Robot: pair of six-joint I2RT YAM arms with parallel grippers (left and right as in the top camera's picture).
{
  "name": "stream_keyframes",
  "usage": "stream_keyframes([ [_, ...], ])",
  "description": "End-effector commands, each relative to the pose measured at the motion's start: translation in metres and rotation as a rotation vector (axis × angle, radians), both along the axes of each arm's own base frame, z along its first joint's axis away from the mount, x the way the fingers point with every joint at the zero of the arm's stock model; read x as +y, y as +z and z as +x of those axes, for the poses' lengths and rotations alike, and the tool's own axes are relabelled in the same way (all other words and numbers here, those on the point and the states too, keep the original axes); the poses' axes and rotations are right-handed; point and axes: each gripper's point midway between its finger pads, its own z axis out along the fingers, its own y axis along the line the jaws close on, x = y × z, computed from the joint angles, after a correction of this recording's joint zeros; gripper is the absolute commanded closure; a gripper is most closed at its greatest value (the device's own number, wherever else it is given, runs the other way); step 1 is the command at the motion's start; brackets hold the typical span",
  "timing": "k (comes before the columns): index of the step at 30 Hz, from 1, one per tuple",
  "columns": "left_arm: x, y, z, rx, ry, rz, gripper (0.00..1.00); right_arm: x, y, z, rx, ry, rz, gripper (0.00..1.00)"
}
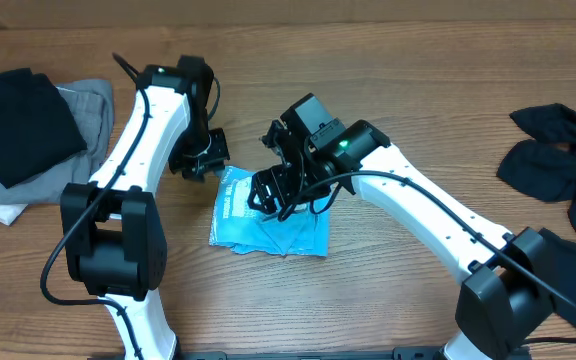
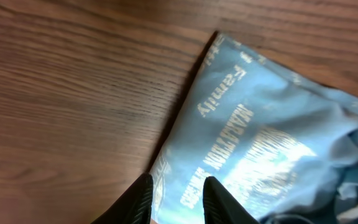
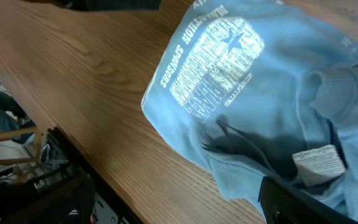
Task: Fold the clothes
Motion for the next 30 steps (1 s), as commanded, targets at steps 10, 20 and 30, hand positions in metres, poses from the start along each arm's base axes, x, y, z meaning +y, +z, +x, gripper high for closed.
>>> stream_keyframes([
  [10,-0.015,-0.031,-0.021,0.071,0.013,-0.077,0.65,-0.002,-0.068,-0.013,0.154,-0.015,-0.154,0.08],
  [20,-0.016,-0.031,-0.019,0.064,0.009,-0.078,0.64,-0.051,-0.106,-0.026,0.219,-0.091,-0.437,0.09],
  [30,-0.016,-0.031,-0.018,0.060,0.005,-0.079,0.64,-0.099,-0.113,-0.048,0.318,-0.272,-0.685,0.12],
])
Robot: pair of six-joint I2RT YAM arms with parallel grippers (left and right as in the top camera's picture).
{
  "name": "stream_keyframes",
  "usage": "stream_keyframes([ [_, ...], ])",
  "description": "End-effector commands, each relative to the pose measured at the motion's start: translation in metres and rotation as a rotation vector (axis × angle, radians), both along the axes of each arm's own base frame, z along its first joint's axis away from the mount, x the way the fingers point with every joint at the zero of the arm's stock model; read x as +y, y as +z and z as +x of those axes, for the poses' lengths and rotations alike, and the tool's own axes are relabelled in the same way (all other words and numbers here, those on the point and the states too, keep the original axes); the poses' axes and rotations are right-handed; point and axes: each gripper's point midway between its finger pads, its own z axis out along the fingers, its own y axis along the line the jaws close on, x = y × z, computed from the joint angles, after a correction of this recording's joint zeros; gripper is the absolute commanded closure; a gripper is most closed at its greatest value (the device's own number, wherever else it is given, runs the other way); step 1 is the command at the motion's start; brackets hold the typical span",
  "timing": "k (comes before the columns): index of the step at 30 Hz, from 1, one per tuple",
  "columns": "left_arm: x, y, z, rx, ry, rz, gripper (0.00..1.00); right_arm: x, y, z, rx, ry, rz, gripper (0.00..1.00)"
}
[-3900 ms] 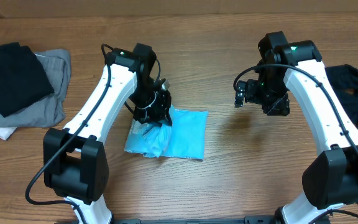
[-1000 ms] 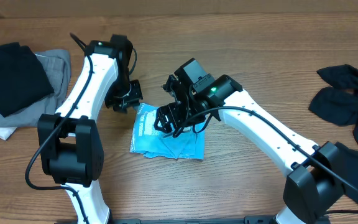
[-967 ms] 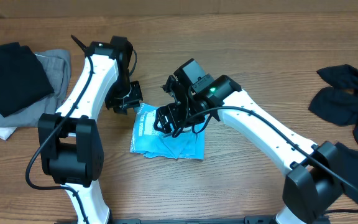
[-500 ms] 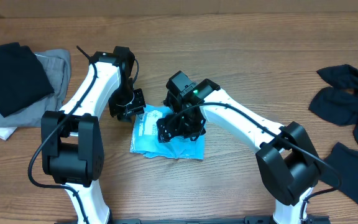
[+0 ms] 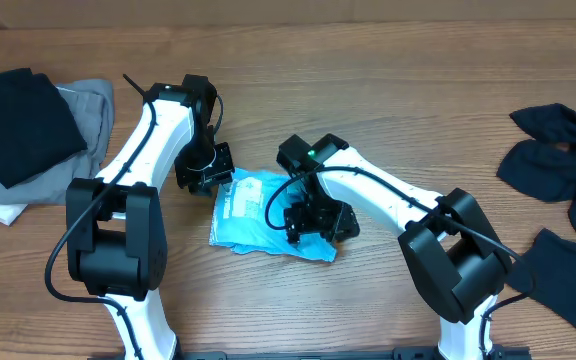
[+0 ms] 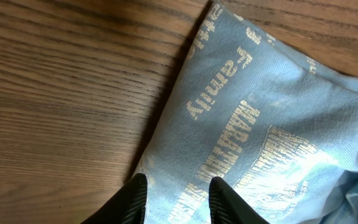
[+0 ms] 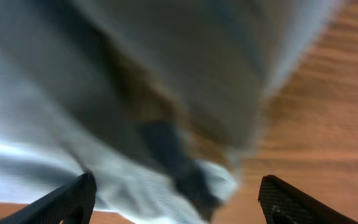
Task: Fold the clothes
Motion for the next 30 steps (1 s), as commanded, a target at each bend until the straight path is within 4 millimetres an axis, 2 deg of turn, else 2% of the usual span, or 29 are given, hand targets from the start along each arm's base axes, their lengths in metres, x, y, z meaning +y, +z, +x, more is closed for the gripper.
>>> stream_keyframes([
  [1,-0.004,-0.005,-0.004,0.018,-0.004,-0.008,0.63,-0.009,-0.002,0.001,-0.015,-0.053,-0.067,0.12],
  [5,-0.004,-0.005,-0.004,0.018,-0.004,-0.008,0.63,-0.009,0.011,0.014,-0.086,-0.039,-0.062,0.11],
  [9,-0.003,-0.005,-0.004,0.017,-0.009,-0.006,0.64,0.002,0.053,0.052,-0.291,0.022,-0.004,0.10],
  [11,-0.004,-0.005,-0.003,0.013,-0.013,-0.007,0.63,0.013,0.063,0.066,-0.358,0.096,0.058,0.06],
  [16,-0.008,-0.006,-0.003,0.010,-0.023,-0.007,0.62,0.025,0.057,0.078,-0.396,0.210,0.104,0.02],
  [23,-0.008,-0.006,-0.003,0.010,-0.024,-0.007,0.60,0.033,0.027,0.098,-0.429,0.198,0.082,0.07],
  [27,-0.008,-0.005,-0.004,0.013,-0.024,-0.007,0.60,0.011,0.017,0.121,-0.524,0.097,-0.078,0.09],
  [29,-0.008,-0.005,-0.005,0.017,-0.023,-0.006,0.60,-0.016,0.020,0.129,-0.581,-0.035,-0.216,0.10],
  [30,-0.007,-0.005,-0.005,0.019,-0.024,-0.006,0.60,-0.031,0.023,0.132,-0.603,-0.116,-0.279,0.07],
])
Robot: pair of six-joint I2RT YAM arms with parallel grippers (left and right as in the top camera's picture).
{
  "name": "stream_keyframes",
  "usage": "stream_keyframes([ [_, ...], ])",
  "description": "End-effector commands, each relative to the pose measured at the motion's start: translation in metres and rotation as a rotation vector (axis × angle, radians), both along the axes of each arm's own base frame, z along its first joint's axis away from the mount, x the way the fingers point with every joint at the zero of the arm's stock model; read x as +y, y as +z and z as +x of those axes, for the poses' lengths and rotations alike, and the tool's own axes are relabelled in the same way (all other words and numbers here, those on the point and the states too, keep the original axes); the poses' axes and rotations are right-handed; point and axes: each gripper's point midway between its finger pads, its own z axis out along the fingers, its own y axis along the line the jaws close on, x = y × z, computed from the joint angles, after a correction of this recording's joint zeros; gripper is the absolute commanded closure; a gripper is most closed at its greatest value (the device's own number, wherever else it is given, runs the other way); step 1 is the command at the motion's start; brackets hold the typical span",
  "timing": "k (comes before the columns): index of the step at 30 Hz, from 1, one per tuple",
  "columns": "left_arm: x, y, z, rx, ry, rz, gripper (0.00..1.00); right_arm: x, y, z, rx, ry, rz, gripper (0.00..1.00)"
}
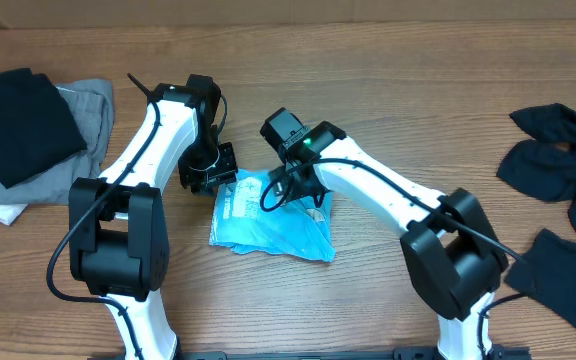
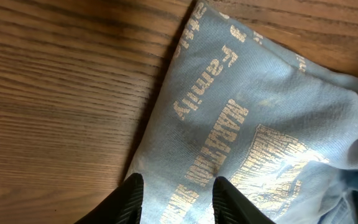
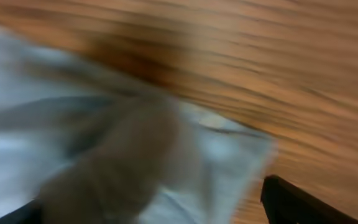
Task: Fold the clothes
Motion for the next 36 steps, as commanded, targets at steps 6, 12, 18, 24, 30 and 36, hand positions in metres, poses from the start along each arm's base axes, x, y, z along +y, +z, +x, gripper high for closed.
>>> stream_keyframes([
  [6,-0.002,-0.005,-0.006,0.027,-0.007,-0.005,0.60,-0.107,0.011,0.032,-0.138,-0.519,-0.215,0.06],
  [12,-0.002,-0.005,-0.006,0.026,-0.007,-0.004,0.60,-0.147,0.008,0.026,-0.018,-0.607,-0.212,0.04],
  [18,-0.003,-0.004,0.002,-0.003,-0.016,-0.012,0.60,-0.145,0.024,0.015,0.056,-0.503,-0.159,0.00],
  [24,-0.012,0.026,0.040,-0.143,-0.064,-0.050,0.59,-0.134,0.037,-0.007,0.144,-0.446,-0.100,0.00],
  [30,-0.049,0.051,0.046,-0.172,-0.097,-0.263,0.54,-0.138,0.060,-0.007,0.098,-0.464,-0.062,0.00],
  [36,-0.073,0.054,0.060,-0.274,-0.214,-0.299,0.49,-0.129,0.071,-0.020,0.155,-0.433,0.021,0.00],
])
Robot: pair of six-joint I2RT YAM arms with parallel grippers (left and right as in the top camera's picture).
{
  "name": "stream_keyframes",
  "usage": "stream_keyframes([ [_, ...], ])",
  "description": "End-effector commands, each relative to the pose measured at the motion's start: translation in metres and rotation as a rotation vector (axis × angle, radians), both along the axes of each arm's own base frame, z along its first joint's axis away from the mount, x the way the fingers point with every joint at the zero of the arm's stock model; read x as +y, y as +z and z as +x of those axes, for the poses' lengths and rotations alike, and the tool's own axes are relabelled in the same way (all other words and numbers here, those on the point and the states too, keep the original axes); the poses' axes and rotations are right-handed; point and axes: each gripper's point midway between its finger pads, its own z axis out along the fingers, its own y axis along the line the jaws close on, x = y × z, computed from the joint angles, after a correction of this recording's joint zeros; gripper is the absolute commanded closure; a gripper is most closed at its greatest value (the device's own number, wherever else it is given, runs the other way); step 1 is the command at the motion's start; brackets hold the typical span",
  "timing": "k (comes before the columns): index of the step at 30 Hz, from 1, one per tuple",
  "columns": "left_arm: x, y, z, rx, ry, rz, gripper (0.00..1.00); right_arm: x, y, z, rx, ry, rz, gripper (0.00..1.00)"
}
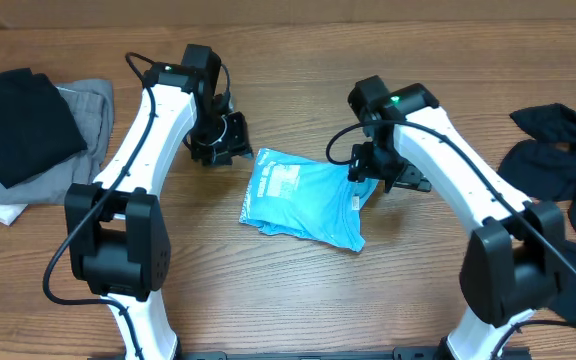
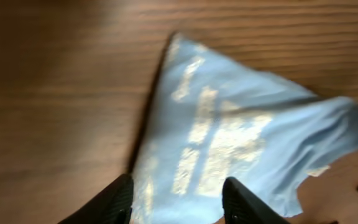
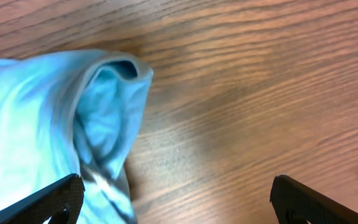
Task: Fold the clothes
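A light-blue printed shirt [image 1: 303,200] lies folded into a compact bundle in the middle of the wooden table. My left gripper [image 1: 230,146] sits at its upper-left corner. In the left wrist view that gripper [image 2: 176,204] is open, with the blurred shirt [image 2: 229,137] just ahead of its fingers. My right gripper [image 1: 383,178] is at the bundle's right edge. It [image 3: 185,202] stands wide open over bare wood, with the shirt's folded edge [image 3: 104,106] to its left.
A folded stack with a black garment [image 1: 23,115] on grey and white ones lies at the far left. A loose heap of black clothes [image 1: 558,160] fills the right edge. Bare wood lies between these and the shirt.
The shirt now lies farther right and turned a little. My right gripper has gone from the shirt's top edge to its right edge. My left gripper sits slightly higher and its fingers are wider apart.
At first my right gripper hung over the shirt's middle and my left stayed at its upper-left corner. Then the right gripper was at the shirt's lower right edge, then at its top. Now the bundle sits farther right with both grippers open beside it.
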Motion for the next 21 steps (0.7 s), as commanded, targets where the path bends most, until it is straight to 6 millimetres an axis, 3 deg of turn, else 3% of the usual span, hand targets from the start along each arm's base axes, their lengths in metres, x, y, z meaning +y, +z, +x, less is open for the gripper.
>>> stream_keyframes([
  [1,-0.030,0.007,0.014,-0.124,-0.150,-0.057,0.45,0.024,0.013,-0.011,0.036,0.061,0.172,0.00],
  [5,-0.036,0.008,0.050,-0.316,-0.208,0.041,0.37,0.069,0.019,-0.034,0.136,0.177,0.417,0.00],
  [10,-0.044,0.005,0.079,-0.435,-0.207,0.083,0.35,0.086,0.020,-0.051,0.185,0.210,0.439,0.00],
  [15,-0.049,-0.019,0.081,-0.402,-0.218,0.081,0.36,0.105,0.013,-0.067,0.224,0.235,0.485,0.00],
  [21,-0.045,-0.053,0.067,-0.292,-0.232,0.103,0.36,0.128,-0.011,-0.087,0.260,0.289,0.549,0.00],
])
